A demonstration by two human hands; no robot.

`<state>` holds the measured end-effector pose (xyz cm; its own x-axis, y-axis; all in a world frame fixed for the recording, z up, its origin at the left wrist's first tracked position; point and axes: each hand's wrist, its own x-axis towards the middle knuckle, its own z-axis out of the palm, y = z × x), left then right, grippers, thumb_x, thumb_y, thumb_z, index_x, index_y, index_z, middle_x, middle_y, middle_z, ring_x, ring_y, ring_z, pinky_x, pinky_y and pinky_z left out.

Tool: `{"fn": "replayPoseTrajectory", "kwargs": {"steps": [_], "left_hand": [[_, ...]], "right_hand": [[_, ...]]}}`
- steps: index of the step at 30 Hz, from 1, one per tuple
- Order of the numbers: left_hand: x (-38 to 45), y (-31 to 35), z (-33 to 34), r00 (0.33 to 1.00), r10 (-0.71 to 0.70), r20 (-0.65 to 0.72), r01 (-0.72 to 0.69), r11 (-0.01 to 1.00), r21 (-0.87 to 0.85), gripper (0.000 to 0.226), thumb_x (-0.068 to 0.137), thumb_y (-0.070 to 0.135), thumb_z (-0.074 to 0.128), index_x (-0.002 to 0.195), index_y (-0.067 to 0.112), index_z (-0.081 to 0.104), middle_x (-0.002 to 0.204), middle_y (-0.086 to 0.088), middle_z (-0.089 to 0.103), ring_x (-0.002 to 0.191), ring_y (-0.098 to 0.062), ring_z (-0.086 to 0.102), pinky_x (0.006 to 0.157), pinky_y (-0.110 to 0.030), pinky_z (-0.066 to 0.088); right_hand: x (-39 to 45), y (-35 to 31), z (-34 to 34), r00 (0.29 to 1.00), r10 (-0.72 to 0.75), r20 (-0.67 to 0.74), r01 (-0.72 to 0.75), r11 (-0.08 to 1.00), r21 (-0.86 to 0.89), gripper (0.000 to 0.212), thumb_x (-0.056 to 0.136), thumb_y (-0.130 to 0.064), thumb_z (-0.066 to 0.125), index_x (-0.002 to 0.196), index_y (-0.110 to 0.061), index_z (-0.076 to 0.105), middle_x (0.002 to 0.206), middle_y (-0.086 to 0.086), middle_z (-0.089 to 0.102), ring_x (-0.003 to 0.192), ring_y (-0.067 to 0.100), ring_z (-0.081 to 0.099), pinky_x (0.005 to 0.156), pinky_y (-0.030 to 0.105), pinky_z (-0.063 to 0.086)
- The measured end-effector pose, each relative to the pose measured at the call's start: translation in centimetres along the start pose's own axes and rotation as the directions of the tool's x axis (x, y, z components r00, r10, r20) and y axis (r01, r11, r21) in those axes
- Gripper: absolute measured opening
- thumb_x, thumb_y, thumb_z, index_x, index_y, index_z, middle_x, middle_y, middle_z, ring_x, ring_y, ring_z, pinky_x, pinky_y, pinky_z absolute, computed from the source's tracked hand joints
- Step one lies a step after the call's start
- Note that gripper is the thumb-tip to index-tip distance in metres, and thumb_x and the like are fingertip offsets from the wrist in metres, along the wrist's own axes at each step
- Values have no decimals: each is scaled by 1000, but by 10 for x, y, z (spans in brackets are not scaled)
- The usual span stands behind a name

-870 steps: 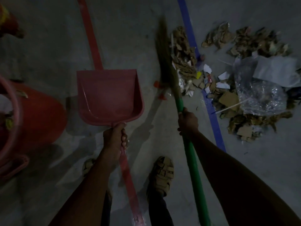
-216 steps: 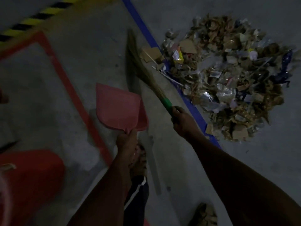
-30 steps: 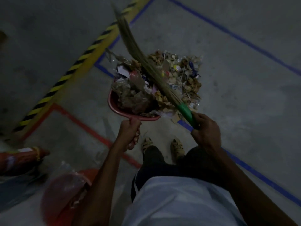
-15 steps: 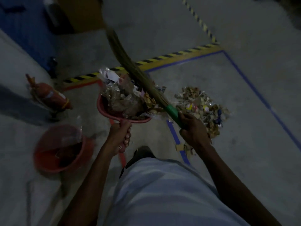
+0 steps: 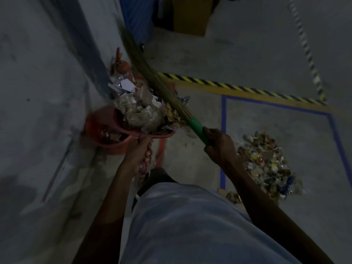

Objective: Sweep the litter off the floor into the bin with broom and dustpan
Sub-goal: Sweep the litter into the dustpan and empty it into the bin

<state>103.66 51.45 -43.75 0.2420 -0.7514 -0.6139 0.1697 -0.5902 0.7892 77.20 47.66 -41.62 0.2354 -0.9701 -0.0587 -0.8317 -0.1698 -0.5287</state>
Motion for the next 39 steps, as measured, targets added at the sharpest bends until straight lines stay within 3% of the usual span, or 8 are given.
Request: {"fn": "replayPoseTrajectory", "kwargs": {"steps": [4, 12, 20, 25, 29, 36, 39], "left_hand": [[20, 2, -48, 1000, -18, -20, 17, 999, -43, 24, 93, 27, 57, 73, 13, 54, 52, -2, 41, 37, -14, 32, 39, -20, 27], [75, 13, -167, 994, -38, -105, 29, 996, -87, 30, 99, 25, 55, 72, 12, 52, 53, -3, 44, 36, -13, 36, 37, -19, 31], [144, 3, -252, 946, -309, -98, 297, 947, -122, 38, 93, 33, 63, 61, 16, 54, 50, -1, 43, 35, -12, 34, 37, -16, 28], [210, -11, -276, 926, -371, -65, 361, 924, -129, 34, 91, 31, 63, 63, 14, 56, 53, -1, 45, 38, -12, 36, 44, -22, 28], [259, -15, -283, 908, -419, -18, 414, 902, -123, 33, 94, 29, 60, 63, 17, 56, 47, 2, 46, 36, -9, 36, 41, -19, 29], [335, -16, -299, 851, -521, 70, 526, 843, -112, 34, 98, 22, 57, 66, 20, 46, 44, 7, 43, 33, -5, 34, 36, -16, 30], [349, -16, -302, 828, -555, 75, 560, 818, -133, 36, 99, 20, 57, 66, 20, 42, 42, 8, 43, 32, -3, 35, 34, -15, 30]], "right_hand": [[29, -41, 30, 999, -34, 4, 34, 999, -26, 70, 71, -8, 61, 140, -11, 55, 125, 13, 65, 96, 37, 64, 70, 36, 53], [91, -129, 117, 994, -27, 105, 27, 1000, 5, 73, 65, -3, 67, 137, -9, 58, 114, 15, 69, 92, 39, 66, 69, 43, 56], [145, -185, 190, 957, 62, 282, -39, 996, -85, 72, 73, 0, 65, 142, -18, 53, 119, 12, 65, 98, 36, 65, 70, 35, 51], [183, -201, 224, 932, 114, 343, -69, 988, -139, 69, 76, -2, 64, 142, -19, 53, 119, 11, 65, 102, 35, 63, 71, 32, 47], [212, -211, 249, 917, 163, 363, -114, 982, -153, 69, 76, -4, 65, 142, -21, 53, 120, 9, 64, 103, 34, 63, 69, 27, 40], [242, -219, 270, 919, 210, 332, -163, 973, -164, 68, 78, -2, 65, 141, -25, 54, 117, 4, 64, 98, 27, 64, 64, 24, 39], [243, -212, 261, 929, 212, 302, -174, 973, -149, 65, 78, -1, 66, 138, -25, 57, 113, 5, 66, 96, 29, 64, 65, 29, 46]]}}
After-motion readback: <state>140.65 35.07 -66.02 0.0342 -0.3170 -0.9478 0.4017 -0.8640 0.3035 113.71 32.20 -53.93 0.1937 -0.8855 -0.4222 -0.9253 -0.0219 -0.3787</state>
